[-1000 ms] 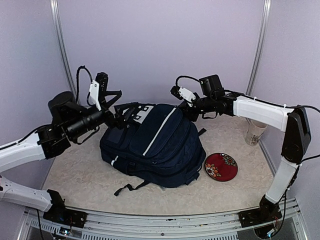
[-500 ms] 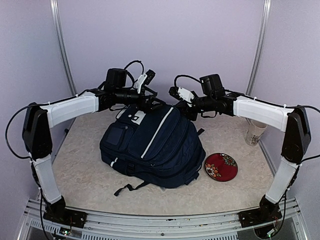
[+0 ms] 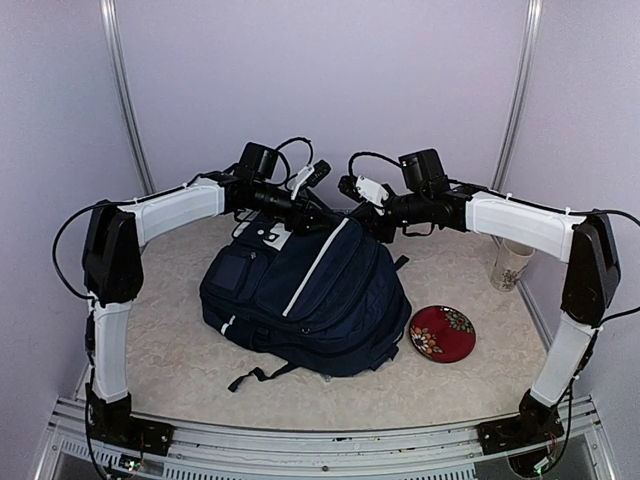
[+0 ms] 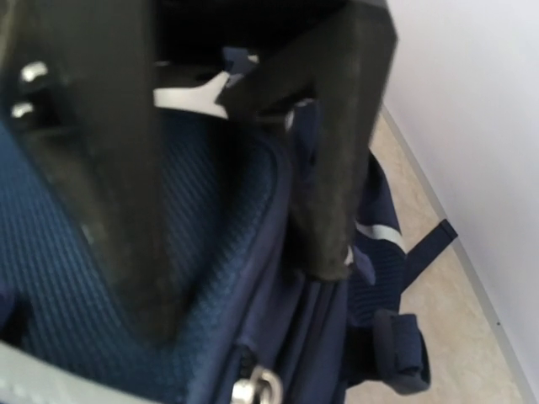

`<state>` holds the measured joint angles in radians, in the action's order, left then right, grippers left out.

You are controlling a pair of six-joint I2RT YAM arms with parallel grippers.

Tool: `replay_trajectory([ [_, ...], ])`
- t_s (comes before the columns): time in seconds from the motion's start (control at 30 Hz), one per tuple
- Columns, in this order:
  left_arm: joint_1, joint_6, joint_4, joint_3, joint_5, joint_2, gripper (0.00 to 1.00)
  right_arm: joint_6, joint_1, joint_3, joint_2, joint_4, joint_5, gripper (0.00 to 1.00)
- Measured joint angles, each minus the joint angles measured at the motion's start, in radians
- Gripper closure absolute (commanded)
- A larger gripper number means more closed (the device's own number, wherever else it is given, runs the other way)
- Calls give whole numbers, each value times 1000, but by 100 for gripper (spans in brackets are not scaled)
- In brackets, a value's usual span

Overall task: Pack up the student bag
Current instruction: Hold the upper front pocket of the student bag.

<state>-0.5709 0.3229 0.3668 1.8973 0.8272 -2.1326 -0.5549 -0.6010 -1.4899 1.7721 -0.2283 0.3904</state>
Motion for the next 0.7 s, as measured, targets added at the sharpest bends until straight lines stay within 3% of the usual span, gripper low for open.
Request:
replay_trajectory([
  [0.13, 11, 39, 0, -2, 25, 2, 100, 1, 0, 0, 1, -11, -1, 100],
  [0.43, -2, 90, -31, -74, -43, 64, 100, 2, -2, 0, 0, -41, -41, 100],
  [0.7, -25, 44, -209, -319, -200, 258, 100, 10, -67, 77, -103, -15, -153, 100],
])
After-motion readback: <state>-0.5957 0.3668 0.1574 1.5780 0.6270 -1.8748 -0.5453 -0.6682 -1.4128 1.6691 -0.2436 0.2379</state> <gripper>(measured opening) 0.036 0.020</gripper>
